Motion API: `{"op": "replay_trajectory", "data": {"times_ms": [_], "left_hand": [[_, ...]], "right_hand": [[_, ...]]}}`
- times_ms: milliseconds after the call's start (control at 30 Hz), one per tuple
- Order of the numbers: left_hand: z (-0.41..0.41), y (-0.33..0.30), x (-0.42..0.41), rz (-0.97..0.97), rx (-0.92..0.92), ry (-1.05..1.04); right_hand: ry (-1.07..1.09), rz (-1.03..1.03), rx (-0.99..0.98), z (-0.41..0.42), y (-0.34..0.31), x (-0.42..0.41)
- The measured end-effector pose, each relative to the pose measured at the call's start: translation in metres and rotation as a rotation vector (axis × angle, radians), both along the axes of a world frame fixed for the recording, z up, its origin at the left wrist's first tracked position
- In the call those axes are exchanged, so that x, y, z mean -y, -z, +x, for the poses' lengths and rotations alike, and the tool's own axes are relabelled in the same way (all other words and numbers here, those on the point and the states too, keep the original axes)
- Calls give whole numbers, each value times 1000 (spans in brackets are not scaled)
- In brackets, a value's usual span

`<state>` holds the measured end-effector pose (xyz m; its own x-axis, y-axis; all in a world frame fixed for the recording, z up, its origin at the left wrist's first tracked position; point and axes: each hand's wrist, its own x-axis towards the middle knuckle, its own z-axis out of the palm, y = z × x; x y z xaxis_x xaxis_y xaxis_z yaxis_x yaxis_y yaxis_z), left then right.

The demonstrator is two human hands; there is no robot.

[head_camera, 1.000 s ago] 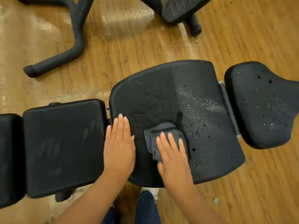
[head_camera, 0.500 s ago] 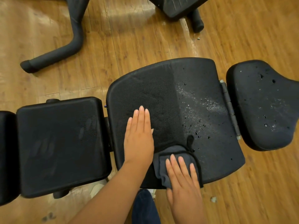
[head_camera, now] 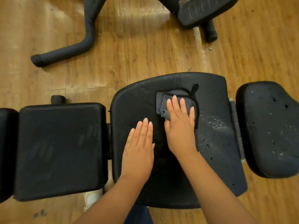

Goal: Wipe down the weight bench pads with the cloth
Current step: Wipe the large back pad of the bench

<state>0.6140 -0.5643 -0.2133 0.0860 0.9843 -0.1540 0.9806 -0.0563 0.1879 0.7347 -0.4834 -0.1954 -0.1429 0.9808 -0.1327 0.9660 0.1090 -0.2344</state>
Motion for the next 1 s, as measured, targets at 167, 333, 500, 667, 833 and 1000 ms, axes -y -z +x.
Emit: {"op": "replay_trajectory", "data": {"times_ms": [167,333,500,667,833,1000], "left_hand": [[0,0,-1,-13,-16,-3],[2,-2,-3,-21,-25,-13],[1,-6,-2,-20,-25,-9],[2,-8,-3,9,-21,2],[2,-18,-4,-52,-39,9],[5,-21,-2,-86,-111,12]], "right_hand": [[-56,-50,40,-7,-7,-42],[-100,-59,74,-14,-12,-82],[-100,-48,113,-16,-12,-83],[-104,-49,114,-14,-13,-62],[-93,-85,110,-12,-14,-21],[-106,-106,96,-4,-17,23]]}}
